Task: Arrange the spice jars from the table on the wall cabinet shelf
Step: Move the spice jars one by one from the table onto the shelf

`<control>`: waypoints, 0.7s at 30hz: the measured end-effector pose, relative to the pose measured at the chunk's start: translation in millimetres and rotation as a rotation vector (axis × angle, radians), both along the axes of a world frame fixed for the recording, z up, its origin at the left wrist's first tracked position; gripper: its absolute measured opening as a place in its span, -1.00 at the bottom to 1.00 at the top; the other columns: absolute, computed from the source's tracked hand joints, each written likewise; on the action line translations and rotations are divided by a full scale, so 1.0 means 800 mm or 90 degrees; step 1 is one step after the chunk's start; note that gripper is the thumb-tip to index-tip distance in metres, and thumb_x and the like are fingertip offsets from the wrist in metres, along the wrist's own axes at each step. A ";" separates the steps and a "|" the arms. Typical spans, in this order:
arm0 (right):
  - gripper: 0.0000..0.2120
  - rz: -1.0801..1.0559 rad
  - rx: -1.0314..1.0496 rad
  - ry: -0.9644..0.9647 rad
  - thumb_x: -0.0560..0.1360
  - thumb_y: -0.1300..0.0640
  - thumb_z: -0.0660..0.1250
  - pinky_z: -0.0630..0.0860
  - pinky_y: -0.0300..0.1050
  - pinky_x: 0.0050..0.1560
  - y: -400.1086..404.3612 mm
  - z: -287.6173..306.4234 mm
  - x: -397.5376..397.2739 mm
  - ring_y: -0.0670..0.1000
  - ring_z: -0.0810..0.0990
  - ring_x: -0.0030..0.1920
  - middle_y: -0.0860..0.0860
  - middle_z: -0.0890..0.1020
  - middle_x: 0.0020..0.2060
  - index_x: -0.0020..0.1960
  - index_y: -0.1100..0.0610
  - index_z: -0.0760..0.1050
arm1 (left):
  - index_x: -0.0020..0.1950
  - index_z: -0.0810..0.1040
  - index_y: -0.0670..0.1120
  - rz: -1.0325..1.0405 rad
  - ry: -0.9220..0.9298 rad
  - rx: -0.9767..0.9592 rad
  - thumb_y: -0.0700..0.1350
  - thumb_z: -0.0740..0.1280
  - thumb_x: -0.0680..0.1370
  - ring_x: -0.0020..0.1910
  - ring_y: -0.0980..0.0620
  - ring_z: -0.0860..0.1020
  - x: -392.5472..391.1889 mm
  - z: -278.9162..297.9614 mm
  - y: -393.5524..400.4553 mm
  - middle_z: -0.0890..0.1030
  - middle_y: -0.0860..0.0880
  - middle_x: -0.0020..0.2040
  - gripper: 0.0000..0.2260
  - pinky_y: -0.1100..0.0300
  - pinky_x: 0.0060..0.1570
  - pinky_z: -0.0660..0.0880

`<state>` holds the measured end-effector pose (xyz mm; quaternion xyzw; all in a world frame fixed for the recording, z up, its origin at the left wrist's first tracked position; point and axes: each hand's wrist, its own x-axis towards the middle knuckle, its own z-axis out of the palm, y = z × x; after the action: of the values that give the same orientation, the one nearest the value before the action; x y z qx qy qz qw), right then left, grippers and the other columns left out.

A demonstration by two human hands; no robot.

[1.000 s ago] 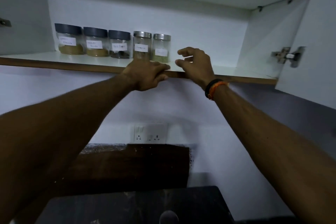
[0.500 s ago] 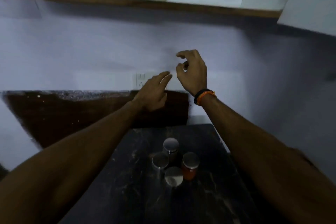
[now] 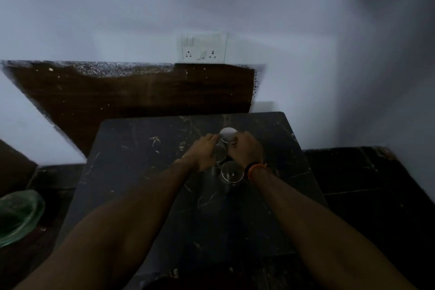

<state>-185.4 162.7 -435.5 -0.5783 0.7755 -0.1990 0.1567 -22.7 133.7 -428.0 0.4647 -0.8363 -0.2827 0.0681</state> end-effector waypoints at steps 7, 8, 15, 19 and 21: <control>-0.50 0.018 0.168 0.114 0.51 -0.27 0.31 0.47 0.26 0.27 0.039 -0.050 0.014 0.16 0.49 0.29 0.10 0.47 0.31 0.29 0.02 0.46 | 0.54 0.28 -0.06 0.023 0.045 0.053 -0.14 0.41 0.53 0.46 -0.10 0.33 0.005 -0.036 0.025 0.35 -0.10 0.51 -0.39 -0.08 0.43 0.36; -0.46 0.025 0.187 0.128 0.50 -0.31 0.31 0.47 0.27 0.27 0.041 -0.054 0.014 0.17 0.49 0.29 0.11 0.46 0.32 0.31 0.03 0.45 | 0.54 0.29 -0.07 0.022 0.062 0.059 -0.16 0.41 0.53 0.47 -0.09 0.34 0.006 -0.039 0.028 0.34 -0.10 0.51 -0.39 -0.08 0.43 0.37; -0.14 0.019 0.225 0.101 0.37 -0.41 0.41 0.37 0.24 0.37 0.049 -0.090 0.028 0.22 0.43 0.40 0.15 0.43 0.40 0.47 0.07 0.31 | 0.50 0.35 -0.10 0.133 0.223 0.137 -0.31 0.34 0.56 0.35 -0.11 0.49 -0.003 -0.043 0.042 0.47 -0.13 0.42 -0.48 -0.08 0.32 0.49; -0.11 0.006 0.244 0.072 0.36 -0.30 0.50 0.44 0.25 0.31 0.047 -0.100 0.031 0.25 0.35 0.45 0.17 0.35 0.44 0.53 0.01 0.21 | 0.50 0.35 -0.11 0.176 0.244 0.174 -0.31 0.30 0.58 0.31 -0.07 0.52 -0.002 -0.044 0.042 0.51 -0.14 0.37 -0.51 -0.01 0.29 0.51; -0.21 0.003 0.223 0.077 0.40 -0.23 0.49 0.49 0.20 0.23 0.049 -0.100 0.030 0.24 0.37 0.42 0.16 0.36 0.41 0.49 0.01 0.24 | 0.49 0.37 -0.13 0.194 0.263 0.168 -0.33 0.28 0.58 0.24 -0.01 0.56 0.002 -0.048 0.043 0.56 -0.13 0.30 -0.53 0.18 0.20 0.52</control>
<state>-161.4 202.1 -515.7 -0.5550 0.8049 -0.0254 0.2087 -21.2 168.1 -466.6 0.5224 -0.6810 -0.4646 0.2178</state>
